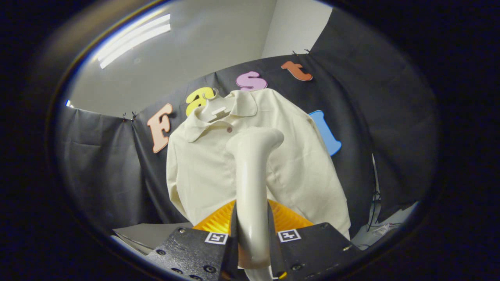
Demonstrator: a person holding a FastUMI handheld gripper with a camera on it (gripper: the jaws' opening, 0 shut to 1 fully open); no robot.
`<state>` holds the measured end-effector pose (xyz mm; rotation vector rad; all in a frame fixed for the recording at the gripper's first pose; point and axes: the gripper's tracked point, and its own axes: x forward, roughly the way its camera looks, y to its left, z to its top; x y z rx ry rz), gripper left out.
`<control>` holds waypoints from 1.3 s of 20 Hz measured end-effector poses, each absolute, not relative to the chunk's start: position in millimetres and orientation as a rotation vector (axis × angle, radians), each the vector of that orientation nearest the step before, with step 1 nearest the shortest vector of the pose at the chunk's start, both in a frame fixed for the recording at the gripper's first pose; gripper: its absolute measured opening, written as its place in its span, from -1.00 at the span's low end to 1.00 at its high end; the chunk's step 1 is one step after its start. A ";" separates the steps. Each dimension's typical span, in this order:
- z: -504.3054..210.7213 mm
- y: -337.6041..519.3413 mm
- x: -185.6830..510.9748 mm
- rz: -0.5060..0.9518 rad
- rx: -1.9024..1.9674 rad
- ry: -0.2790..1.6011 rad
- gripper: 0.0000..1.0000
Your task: Iron the clothes twice with a garment steamer, once on the left side and once on the right side.
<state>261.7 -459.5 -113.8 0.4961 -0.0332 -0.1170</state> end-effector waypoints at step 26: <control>-234.4 -497.7 280.2 -0.127 0.733 0.009 -0.36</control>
